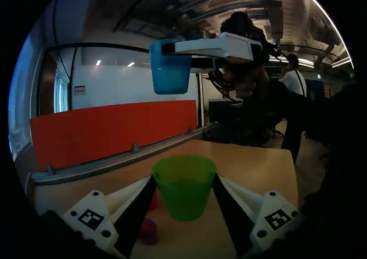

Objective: Pour water

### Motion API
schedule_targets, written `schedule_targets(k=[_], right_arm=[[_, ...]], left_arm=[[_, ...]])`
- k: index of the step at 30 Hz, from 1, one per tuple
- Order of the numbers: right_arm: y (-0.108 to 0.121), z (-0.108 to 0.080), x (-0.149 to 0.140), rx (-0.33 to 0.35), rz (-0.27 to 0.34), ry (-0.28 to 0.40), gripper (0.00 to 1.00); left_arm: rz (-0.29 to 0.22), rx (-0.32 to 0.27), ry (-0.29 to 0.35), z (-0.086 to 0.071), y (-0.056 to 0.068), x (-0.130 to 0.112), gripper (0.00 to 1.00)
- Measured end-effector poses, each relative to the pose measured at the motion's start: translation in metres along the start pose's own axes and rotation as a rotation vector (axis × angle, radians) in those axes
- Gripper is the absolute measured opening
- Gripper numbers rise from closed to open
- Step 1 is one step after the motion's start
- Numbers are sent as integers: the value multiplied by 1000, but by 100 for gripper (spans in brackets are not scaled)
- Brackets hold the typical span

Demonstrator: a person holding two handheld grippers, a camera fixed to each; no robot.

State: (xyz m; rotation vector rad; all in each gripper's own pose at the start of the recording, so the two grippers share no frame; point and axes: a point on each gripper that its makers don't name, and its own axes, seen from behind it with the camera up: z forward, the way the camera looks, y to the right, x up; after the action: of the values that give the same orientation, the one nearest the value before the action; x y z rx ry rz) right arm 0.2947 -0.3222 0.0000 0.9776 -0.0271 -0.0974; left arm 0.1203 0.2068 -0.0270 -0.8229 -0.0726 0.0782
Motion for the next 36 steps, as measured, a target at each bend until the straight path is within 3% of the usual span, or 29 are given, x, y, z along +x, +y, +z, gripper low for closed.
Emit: schedule_targets(k=[11, 27, 36], right_arm=[[8, -12, -22, -18, -15, -23, 91], [26, -48, -61, -65, -52, -54, 91], [25, -64, -79, -66, -73, -67, 91]], left_arm=[[-12, 19, -8, -4, -8, -4, 85], [-20, 58, -34, -15, -24, -20, 85], [-14, 63, -46, -19, -27, -22, 85]])
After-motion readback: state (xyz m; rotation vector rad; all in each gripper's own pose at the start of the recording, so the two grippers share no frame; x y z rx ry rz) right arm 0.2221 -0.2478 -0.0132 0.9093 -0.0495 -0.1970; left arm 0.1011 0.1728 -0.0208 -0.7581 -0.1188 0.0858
